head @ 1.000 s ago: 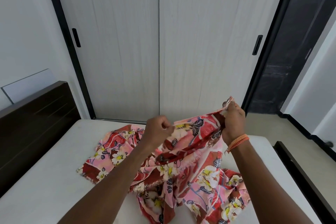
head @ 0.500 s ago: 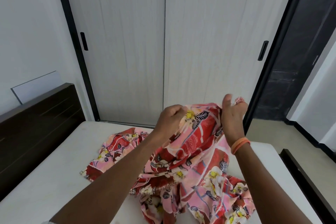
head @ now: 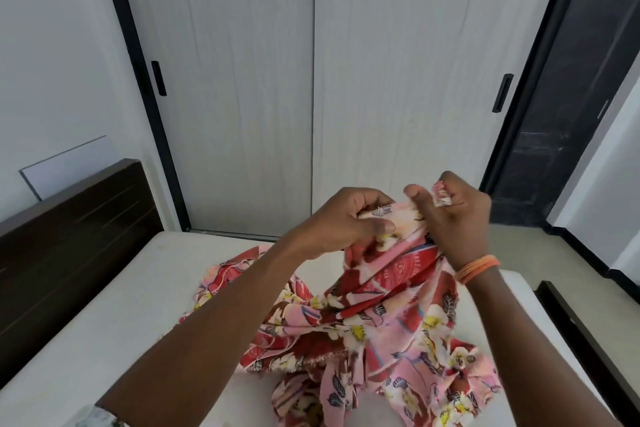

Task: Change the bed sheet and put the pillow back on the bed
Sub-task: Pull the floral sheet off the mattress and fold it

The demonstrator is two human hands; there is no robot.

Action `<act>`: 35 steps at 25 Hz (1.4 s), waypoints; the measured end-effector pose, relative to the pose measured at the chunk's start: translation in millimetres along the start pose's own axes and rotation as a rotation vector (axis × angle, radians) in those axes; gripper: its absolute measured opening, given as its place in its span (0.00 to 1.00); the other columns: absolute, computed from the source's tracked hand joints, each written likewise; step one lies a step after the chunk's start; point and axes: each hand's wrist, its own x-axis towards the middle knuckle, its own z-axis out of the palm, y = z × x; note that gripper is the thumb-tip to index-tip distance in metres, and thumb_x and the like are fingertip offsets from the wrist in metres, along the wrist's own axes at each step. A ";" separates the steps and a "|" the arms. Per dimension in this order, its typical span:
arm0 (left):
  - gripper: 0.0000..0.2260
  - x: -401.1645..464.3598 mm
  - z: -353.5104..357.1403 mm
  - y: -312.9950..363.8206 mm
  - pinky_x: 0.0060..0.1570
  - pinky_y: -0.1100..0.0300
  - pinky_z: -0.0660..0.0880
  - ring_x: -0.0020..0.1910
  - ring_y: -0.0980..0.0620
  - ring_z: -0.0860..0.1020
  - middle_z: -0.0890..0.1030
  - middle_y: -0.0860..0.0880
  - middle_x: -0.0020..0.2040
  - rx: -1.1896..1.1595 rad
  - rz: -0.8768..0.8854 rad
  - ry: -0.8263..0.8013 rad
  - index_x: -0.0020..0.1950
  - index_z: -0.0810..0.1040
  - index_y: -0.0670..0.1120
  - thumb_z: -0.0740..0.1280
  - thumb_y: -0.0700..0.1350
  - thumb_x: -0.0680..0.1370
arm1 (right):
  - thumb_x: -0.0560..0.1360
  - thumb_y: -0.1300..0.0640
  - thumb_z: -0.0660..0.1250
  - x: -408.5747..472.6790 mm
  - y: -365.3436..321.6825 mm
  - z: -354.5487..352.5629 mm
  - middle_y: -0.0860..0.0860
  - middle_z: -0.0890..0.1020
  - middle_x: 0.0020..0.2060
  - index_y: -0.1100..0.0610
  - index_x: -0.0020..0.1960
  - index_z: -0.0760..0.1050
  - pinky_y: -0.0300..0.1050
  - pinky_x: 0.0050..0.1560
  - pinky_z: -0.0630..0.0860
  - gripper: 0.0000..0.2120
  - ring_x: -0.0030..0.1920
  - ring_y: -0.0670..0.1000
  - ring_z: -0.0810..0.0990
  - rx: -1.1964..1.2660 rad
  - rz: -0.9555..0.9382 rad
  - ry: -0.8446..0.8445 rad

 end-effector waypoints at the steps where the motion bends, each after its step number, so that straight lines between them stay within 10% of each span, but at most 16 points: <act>1: 0.03 3.4 0.4 -5.6 0.36 0.58 0.74 0.38 0.48 0.80 0.82 0.46 0.42 0.108 -0.001 -0.013 0.51 0.81 0.43 0.70 0.39 0.78 | 0.72 0.34 0.65 5.5 1.8 -6.9 0.47 0.65 0.23 0.55 0.30 0.61 0.42 0.27 0.60 0.28 0.24 0.44 0.62 0.010 0.015 0.037; 5: 0.06 26.0 8.4 -31.6 0.41 0.60 0.69 0.43 0.51 0.76 0.77 0.47 0.44 0.514 0.156 0.181 0.49 0.82 0.43 0.67 0.43 0.80 | 0.76 0.35 0.62 14.7 6.6 -22.1 0.50 0.60 0.24 0.59 0.29 0.56 0.39 0.28 0.55 0.32 0.26 0.43 0.57 0.105 0.014 0.055; 13: 0.04 44.7 50.5 -33.7 0.33 0.66 0.72 0.40 0.53 0.78 0.78 0.47 0.46 0.498 0.352 0.375 0.50 0.66 0.50 0.57 0.42 0.83 | 0.77 0.38 0.62 9.3 14.9 -43.0 0.50 0.59 0.24 0.58 0.29 0.56 0.39 0.28 0.56 0.31 0.26 0.43 0.57 0.167 0.018 0.094; 17: 0.09 53.5 69.3 -58.9 0.45 0.57 0.77 0.48 0.49 0.77 0.80 0.46 0.50 0.719 0.561 0.302 0.49 0.81 0.43 0.62 0.36 0.78 | 0.77 0.38 0.61 11.0 23.6 -57.5 0.62 0.63 0.24 0.66 0.29 0.59 0.51 0.27 0.59 0.35 0.27 0.59 0.60 0.137 0.075 0.128; 23: 0.14 59.5 102.0 -35.9 0.55 0.53 0.80 0.57 0.51 0.79 0.78 0.47 0.58 -0.025 0.057 -0.037 0.62 0.79 0.48 0.71 0.48 0.77 | 0.77 0.37 0.61 14.3 21.5 -60.9 0.63 0.64 0.24 0.66 0.29 0.61 0.53 0.27 0.60 0.35 0.27 0.65 0.61 0.180 0.107 0.120; 31: 0.07 57.4 85.1 -24.4 0.37 0.64 0.76 0.41 0.54 0.81 0.81 0.51 0.42 -0.318 -0.057 -0.169 0.53 0.80 0.44 0.72 0.41 0.76 | 0.76 0.35 0.60 15.0 31.0 -58.9 0.64 0.67 0.25 0.68 0.31 0.64 0.58 0.26 0.68 0.36 0.27 0.68 0.69 0.159 0.151 0.082; 35: 0.04 60.8 84.8 -14.5 0.45 0.58 0.77 0.44 0.51 0.81 0.82 0.49 0.43 -0.318 -0.012 -0.194 0.52 0.80 0.49 0.70 0.45 0.78 | 0.76 0.34 0.59 13.3 22.5 -52.8 0.64 0.69 0.24 0.69 0.32 0.66 0.55 0.27 0.69 0.37 0.27 0.69 0.70 0.183 0.124 0.030</act>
